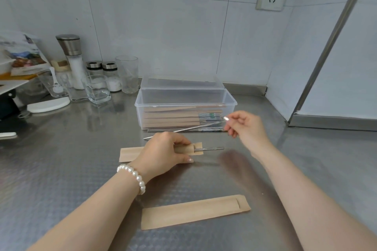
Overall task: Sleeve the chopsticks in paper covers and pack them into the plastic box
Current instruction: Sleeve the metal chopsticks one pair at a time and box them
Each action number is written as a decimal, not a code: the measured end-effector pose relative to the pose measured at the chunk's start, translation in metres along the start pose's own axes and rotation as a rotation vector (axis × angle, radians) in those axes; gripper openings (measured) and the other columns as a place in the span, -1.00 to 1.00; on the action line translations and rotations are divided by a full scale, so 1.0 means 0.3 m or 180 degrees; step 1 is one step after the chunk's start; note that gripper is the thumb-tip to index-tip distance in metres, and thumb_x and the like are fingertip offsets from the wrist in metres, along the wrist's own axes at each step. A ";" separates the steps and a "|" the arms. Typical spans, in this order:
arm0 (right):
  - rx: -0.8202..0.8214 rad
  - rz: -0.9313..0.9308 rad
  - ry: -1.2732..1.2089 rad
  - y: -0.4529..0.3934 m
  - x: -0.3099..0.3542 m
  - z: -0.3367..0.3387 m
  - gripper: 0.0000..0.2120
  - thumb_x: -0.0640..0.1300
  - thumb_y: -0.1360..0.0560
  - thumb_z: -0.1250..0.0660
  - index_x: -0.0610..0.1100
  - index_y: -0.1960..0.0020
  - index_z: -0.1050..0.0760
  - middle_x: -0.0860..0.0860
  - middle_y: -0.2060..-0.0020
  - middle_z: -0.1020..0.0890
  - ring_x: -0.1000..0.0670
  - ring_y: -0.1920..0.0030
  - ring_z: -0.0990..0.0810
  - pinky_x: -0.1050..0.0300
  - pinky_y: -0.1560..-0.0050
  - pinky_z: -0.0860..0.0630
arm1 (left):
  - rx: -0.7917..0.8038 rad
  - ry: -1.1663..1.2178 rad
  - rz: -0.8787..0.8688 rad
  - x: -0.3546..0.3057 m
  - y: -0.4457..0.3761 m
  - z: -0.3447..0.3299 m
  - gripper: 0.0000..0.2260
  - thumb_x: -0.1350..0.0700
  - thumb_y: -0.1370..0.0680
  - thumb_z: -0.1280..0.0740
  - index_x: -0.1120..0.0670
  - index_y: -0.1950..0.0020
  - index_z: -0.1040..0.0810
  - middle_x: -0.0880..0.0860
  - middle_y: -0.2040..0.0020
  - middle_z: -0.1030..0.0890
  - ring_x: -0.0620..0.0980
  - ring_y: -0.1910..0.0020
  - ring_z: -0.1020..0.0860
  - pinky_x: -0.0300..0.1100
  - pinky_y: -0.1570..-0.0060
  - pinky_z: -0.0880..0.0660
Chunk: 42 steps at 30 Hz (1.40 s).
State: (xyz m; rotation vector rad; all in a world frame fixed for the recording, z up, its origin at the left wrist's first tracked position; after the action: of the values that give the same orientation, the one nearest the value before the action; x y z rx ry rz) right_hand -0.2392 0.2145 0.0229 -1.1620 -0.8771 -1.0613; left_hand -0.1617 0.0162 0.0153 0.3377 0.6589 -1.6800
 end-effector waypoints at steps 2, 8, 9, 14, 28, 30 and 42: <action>-0.0250 -0.0121 -0.0879 0.003 0.012 0.068 -0.83 -0.35 -0.52 -0.23 -0.18 0.19 -0.51 0.03 0.54 -0.56 0.13 0.53 -0.43 0.32 0.47 -0.37 | -0.0055 0.0004 0.0028 0.008 -0.003 0.008 -0.64 -0.01 -0.28 -0.53 -0.03 -0.05 -0.61 -0.16 0.11 -0.56 -0.14 0.09 -0.48 -0.26 0.01 -0.40; -0.0778 -0.0283 -0.2005 -0.034 -0.003 0.235 -0.78 -0.33 -0.57 -0.12 -0.21 0.17 -0.49 0.04 0.56 -0.51 0.14 0.52 -0.41 0.33 0.50 -0.31 | -0.0185 0.0064 0.0193 0.038 -0.008 0.023 -0.66 0.00 -0.27 -0.54 -0.03 -0.01 -0.62 -0.13 0.12 -0.61 -0.10 0.09 -0.52 -0.24 0.05 -0.42; -0.0814 -0.0265 -0.1991 -0.038 -0.010 0.255 -0.78 -0.33 -0.57 -0.11 -0.21 0.16 -0.49 0.04 0.57 -0.50 0.13 0.53 -0.40 0.32 0.49 -0.31 | -0.0221 0.0074 0.0224 0.044 -0.009 0.028 -0.66 0.01 -0.26 -0.55 -0.03 0.00 -0.62 -0.12 0.12 -0.61 -0.10 0.10 -0.52 -0.24 0.04 -0.42; -0.0851 -0.0221 -0.1931 -0.048 -0.020 0.302 -0.78 -0.34 -0.57 -0.11 -0.22 0.17 -0.48 0.05 0.59 -0.48 0.12 0.54 -0.36 0.31 0.49 -0.27 | -0.0381 0.0170 0.0370 0.065 -0.009 0.058 -0.66 0.03 -0.27 -0.54 -0.02 -0.01 -0.62 -0.12 0.16 -0.60 -0.10 0.11 -0.51 -0.28 0.08 -0.37; -0.0741 -0.0224 -0.1565 -0.046 -0.029 0.276 -0.76 -0.35 -0.57 -0.12 -0.21 0.19 -0.48 0.07 0.60 -0.49 0.15 0.54 -0.39 0.35 0.51 -0.29 | -0.0417 0.0197 0.0367 0.066 -0.009 0.058 -0.64 0.02 -0.25 -0.55 -0.02 -0.01 -0.62 -0.08 0.13 -0.62 -0.07 0.09 -0.54 -0.21 0.01 -0.45; -0.0642 -0.0266 -0.1493 -0.042 -0.027 0.258 -0.77 -0.35 -0.56 -0.13 -0.22 0.18 -0.49 0.06 0.59 -0.50 0.14 0.53 -0.40 0.35 0.50 -0.31 | -0.0422 0.0203 0.0326 0.059 -0.007 0.058 -0.65 0.04 -0.26 -0.55 0.00 -0.01 -0.62 -0.07 0.14 -0.62 -0.08 0.10 -0.53 -0.25 0.04 -0.42; 0.1021 -0.0642 -0.0396 0.034 -0.026 0.025 -0.84 -0.38 -0.47 -0.28 -0.20 0.11 -0.60 -0.04 0.34 -0.70 0.05 0.37 -0.64 0.30 0.33 -0.54 | -0.0521 0.0218 0.0125 0.021 0.000 0.056 -0.64 0.07 -0.27 -0.54 0.05 -0.05 -0.63 -0.13 0.15 -0.55 -0.15 0.11 -0.51 -0.35 0.03 -0.36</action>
State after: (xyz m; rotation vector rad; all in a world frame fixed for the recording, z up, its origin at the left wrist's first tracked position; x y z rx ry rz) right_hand -0.2315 0.2241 0.0142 -0.8897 -1.2342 -0.9724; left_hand -0.1609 0.0011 0.0251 0.2903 0.8303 -1.5712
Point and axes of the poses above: each hand's wrist, its own y-axis away from the middle knuckle, its own z-axis out of the back of the hand, x = y × z, the point moved 6 cm from there along -y, towards the middle knuckle
